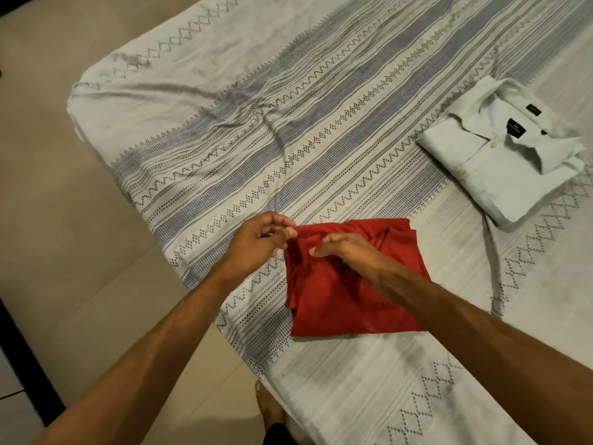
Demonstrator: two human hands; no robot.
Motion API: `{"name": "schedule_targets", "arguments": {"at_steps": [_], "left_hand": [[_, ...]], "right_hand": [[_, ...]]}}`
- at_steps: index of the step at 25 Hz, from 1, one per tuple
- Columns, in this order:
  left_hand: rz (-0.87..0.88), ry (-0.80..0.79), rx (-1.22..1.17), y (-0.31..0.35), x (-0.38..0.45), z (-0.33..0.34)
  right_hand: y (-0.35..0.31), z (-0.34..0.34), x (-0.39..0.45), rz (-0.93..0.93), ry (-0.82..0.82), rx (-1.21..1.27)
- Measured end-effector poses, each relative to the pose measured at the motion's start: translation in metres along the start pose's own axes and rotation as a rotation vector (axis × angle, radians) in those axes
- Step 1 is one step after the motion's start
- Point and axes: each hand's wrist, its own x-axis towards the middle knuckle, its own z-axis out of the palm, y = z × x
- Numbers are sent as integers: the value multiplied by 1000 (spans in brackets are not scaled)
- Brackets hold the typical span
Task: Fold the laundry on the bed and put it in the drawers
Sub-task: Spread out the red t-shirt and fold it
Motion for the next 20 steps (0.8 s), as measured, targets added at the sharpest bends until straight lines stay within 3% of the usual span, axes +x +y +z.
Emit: {"name": "schedule_targets", "arguments": {"at_steps": [3, 6, 10, 13, 20], "left_hand": [[-163, 143, -223, -17, -12, -3], [-281, 81, -249, -32, -26, 0], [-231, -53, -170, -38, -36, 9], [-187, -111, -124, -32, -40, 13], [-185, -19, -205, -20, -28, 21]], "right_hand": [[-4, -5, 5, 103, 2, 122], [-8, 0, 8, 201, -47, 203], [0, 5, 15, 56, -63, 294], [7, 1, 8, 15, -129, 167], [4, 2, 15, 21, -148, 287]]}}
